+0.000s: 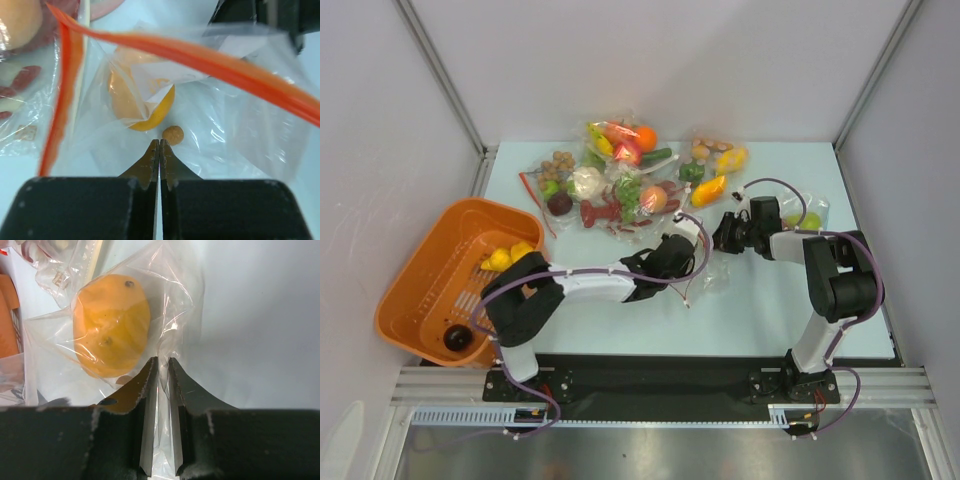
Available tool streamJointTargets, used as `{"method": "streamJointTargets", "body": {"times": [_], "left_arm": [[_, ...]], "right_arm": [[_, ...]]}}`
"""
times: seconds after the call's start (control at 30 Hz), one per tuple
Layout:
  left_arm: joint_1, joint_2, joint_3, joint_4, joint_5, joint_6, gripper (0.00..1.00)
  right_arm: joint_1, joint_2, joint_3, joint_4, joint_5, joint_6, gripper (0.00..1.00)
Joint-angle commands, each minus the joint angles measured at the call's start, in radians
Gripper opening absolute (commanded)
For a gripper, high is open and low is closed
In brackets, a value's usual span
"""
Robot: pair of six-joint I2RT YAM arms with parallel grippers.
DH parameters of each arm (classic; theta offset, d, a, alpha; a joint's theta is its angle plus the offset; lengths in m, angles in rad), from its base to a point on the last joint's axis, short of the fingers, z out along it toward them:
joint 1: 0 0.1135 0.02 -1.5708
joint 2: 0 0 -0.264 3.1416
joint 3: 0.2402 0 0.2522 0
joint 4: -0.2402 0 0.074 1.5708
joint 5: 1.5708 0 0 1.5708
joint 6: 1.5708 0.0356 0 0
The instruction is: Open the zip-top bag and remove the fake food
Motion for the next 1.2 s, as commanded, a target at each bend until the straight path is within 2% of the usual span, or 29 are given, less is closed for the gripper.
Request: {"method": "streamJointTargets", "body": {"times": [0.0,0.23,0.47,0.6,0.73,0.83,1.17], "left_arm": [[0.015,-0.126,-0.048,0.054,0.035,-0.042,0.00],[0.030,-0.114,-0.048,0.046,0.115,-0.051,0.01],[0.027,0.001,0.050,-0.012,0.164,-0.085,0.17],[0.023,0.043,0.088,-0.037,0.156,-0.089,0.23],[0.020,0.069,0.117,-0.066,0.135,-0.092,0.35],[0.018,0.087,0.134,-0.090,0.129,-0.091,0.39],[0.015,0.142,0.160,-0.113,0.126,-0.094,0.42]], "right_arm": [[-0.001,-0.034,0.000,0.006,-0.007,-0.016,0.20],[-0.003,-0.025,-0.003,0.013,-0.010,-0.013,0.20],[-0.001,-0.028,-0.009,0.013,-0.013,-0.011,0.19],[-0.001,-0.031,-0.009,0.010,-0.016,-0.011,0.19],[-0.001,-0.029,-0.011,0.013,-0.018,-0.013,0.19],[-0.001,-0.026,-0.013,0.015,-0.019,-0.013,0.19],[-0.001,-0.025,-0.017,0.015,-0.022,-0.014,0.19]]}}
